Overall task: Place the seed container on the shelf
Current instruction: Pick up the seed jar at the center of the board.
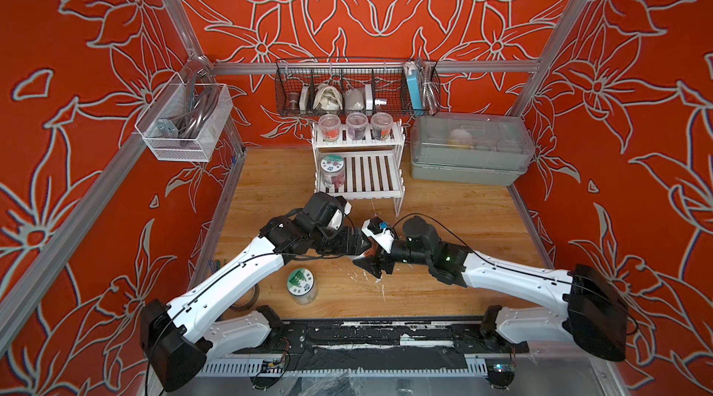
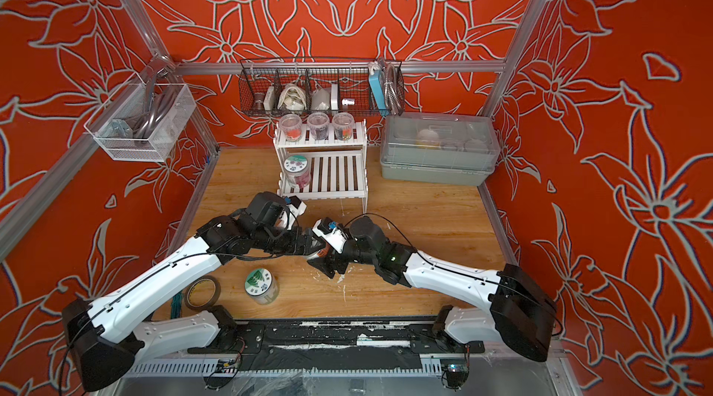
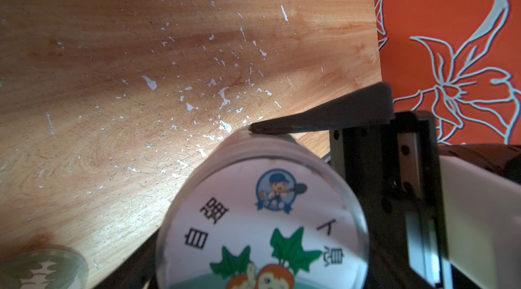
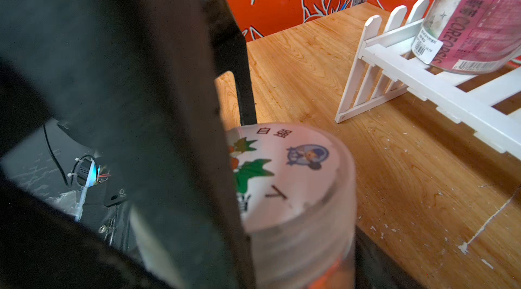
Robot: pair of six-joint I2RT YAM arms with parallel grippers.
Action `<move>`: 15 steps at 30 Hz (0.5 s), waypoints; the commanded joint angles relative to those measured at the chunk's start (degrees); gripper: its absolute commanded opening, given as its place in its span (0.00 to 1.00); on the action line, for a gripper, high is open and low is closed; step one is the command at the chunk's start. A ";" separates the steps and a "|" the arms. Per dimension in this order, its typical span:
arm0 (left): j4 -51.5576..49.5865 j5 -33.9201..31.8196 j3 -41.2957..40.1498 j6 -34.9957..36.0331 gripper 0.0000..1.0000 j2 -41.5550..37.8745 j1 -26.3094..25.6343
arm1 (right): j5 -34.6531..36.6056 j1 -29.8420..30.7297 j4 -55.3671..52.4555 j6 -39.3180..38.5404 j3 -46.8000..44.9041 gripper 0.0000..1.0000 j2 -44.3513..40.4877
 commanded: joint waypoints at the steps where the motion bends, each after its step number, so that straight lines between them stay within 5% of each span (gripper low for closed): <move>1: 3.57 3.41 0.03 0.54 0.74 -0.16 -0.39 | 1.17 0.25 0.28 0.06 1.61 0.85 0.92; 15: 3.32 1.42 1.09 1.56 0.95 -2.21 0.89 | -0.19 0.22 2.19 -1.87 -0.16 0.65 -0.92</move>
